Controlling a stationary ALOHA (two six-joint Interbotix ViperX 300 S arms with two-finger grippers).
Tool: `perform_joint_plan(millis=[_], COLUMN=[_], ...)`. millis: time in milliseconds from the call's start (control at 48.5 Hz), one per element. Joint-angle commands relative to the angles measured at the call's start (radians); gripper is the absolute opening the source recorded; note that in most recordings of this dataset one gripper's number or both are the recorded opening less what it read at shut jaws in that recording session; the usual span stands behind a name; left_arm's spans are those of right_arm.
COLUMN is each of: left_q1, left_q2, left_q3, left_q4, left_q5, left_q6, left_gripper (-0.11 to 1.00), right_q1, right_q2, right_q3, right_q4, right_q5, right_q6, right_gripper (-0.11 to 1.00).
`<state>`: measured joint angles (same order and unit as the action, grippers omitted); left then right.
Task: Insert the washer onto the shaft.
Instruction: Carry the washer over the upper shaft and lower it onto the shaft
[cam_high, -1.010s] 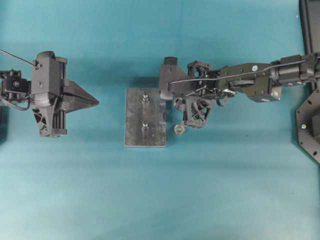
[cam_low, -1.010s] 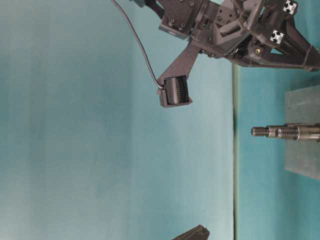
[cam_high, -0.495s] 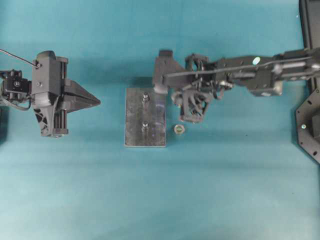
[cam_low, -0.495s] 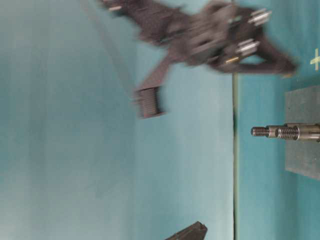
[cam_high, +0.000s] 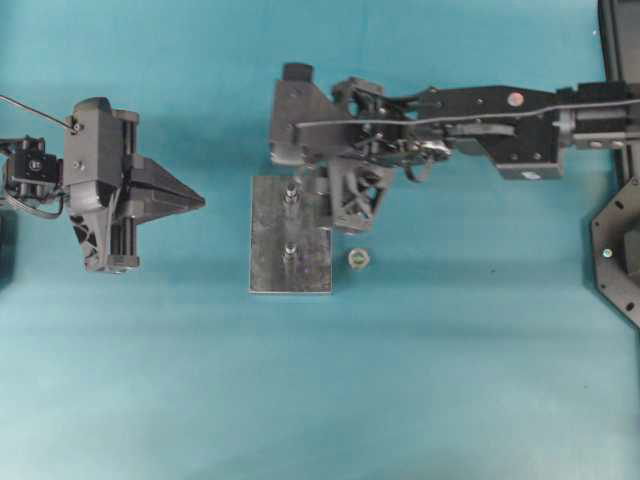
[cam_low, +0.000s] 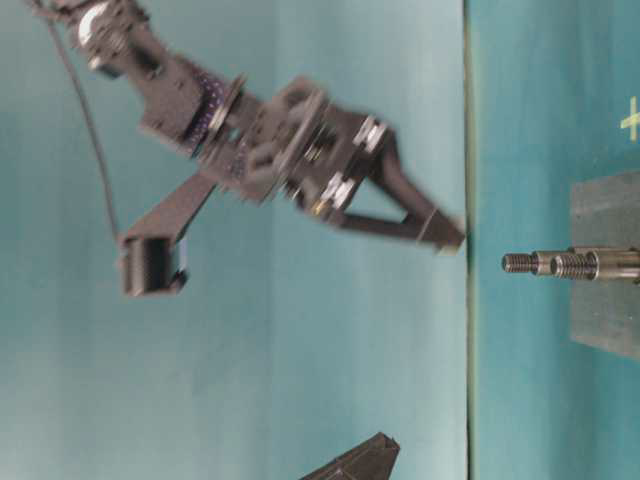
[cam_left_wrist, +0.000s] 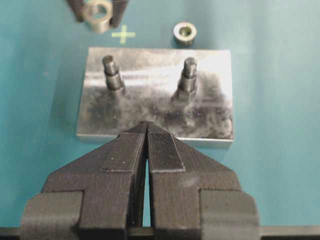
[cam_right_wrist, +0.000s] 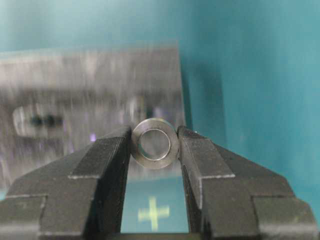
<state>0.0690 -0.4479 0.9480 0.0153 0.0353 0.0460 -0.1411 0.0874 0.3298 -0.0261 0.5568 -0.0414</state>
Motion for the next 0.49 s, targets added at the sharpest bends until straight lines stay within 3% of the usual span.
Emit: perform_joint_plan(millis=[0, 474], left_q1=[0.003, 0.003], left_q2=[-0.003, 0.012], left_q3=[-0.025, -0.032], left_q4=[0.002, 0.003], left_q5=[-0.009, -0.015], left_q6=[0.000, -0.003], left_gripper=[0.00, 0.00], right_q1=[0.009, 0.021], right_q2=[-0.006, 0.058], right_q3=[-0.041, -0.063], right_q4=[0.000, 0.003], right_q5=[-0.003, 0.008], right_q6=[-0.008, -0.008], right_gripper=[0.33, 0.33])
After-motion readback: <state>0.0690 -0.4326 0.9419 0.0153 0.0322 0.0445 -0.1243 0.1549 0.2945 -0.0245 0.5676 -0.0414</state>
